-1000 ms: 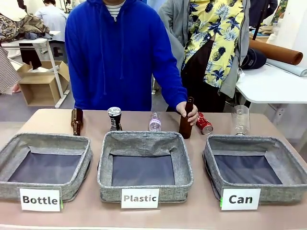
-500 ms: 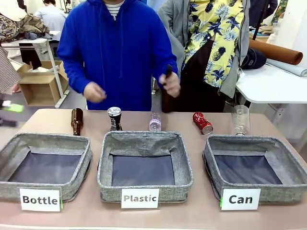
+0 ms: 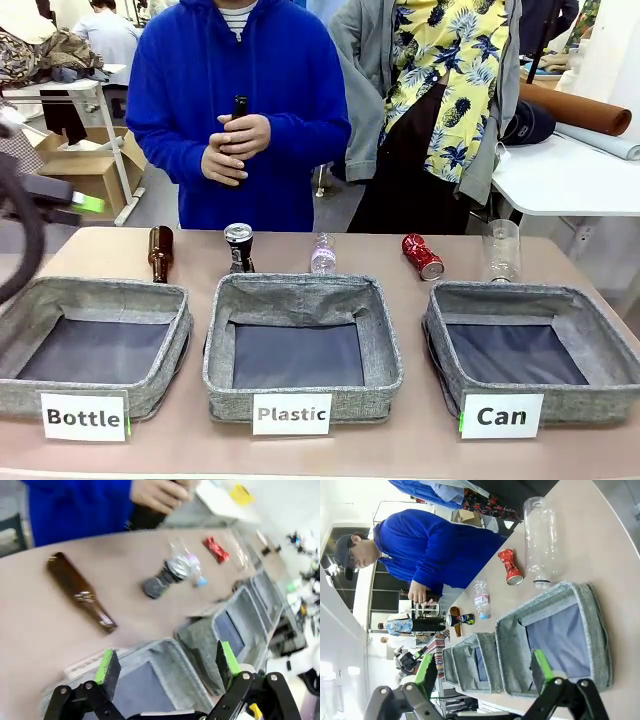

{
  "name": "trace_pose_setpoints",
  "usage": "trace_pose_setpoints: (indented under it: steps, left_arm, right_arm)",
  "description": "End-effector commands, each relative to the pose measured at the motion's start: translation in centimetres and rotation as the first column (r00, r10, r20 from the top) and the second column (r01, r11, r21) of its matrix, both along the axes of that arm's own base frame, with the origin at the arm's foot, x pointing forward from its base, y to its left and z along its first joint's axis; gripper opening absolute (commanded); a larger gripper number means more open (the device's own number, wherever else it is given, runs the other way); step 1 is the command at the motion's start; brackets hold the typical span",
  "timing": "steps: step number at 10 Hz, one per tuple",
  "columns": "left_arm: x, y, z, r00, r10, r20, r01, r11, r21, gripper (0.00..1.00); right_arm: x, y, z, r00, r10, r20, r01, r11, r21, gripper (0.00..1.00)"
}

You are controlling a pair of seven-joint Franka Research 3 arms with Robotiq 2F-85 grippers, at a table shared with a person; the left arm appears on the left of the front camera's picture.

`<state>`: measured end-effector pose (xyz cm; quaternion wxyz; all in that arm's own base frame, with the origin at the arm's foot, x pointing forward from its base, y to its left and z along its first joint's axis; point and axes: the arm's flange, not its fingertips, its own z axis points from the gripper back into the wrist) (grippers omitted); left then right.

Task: Sort the can waste into the basket.
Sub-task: Pick up the can waste from the table and place it in the right Fabric basket.

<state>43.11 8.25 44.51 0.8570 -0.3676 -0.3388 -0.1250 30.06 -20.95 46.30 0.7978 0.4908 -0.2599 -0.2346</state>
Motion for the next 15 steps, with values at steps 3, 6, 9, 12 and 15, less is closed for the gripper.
trace_pose_setpoints:
  steps: [3, 6, 9, 12, 15]
  left_arm:
    - [-11.3, 18.3, 4.7, 0.947, 0.312, 0.081, -0.289, 0.933, -0.214, 1.0]
    - [-23.0, 26.5, 3.7, 0.802, 0.596, 0.033, -0.539, 0.747, -0.389, 1.0]
    - [-28.2, 26.6, 1.4, 0.746, 0.665, 0.043, -0.578, 0.678, -0.453, 1.0]
    - [-28.4, 25.9, 0.9, 0.741, 0.671, 0.025, -0.586, 0.664, -0.465, 1.0]
    - [-26.8, 24.7, 1.7, 0.79, 0.611, 0.047, -0.531, 0.72, -0.447, 1.0]
  right_arm:
    - [0.2, -0.1, -0.2, 0.999, 0.003, 0.041, -0.003, 1.0, 0.0, 1.0]
    - [0.2, -0.1, -0.2, 0.999, 0.003, 0.041, -0.003, 1.0, 0.0, 1.0]
    - [0.2, -0.1, -0.2, 0.999, 0.003, 0.041, -0.003, 1.0, 0.0, 1.0]
    - [0.2, -0.1, -0.2, 0.999, 0.003, 0.041, -0.003, 1.0, 0.0, 1.0]
    - [0.2, -0.1, -0.2, 0.999, 0.003, 0.041, -0.003, 1.0, 0.0, 1.0]
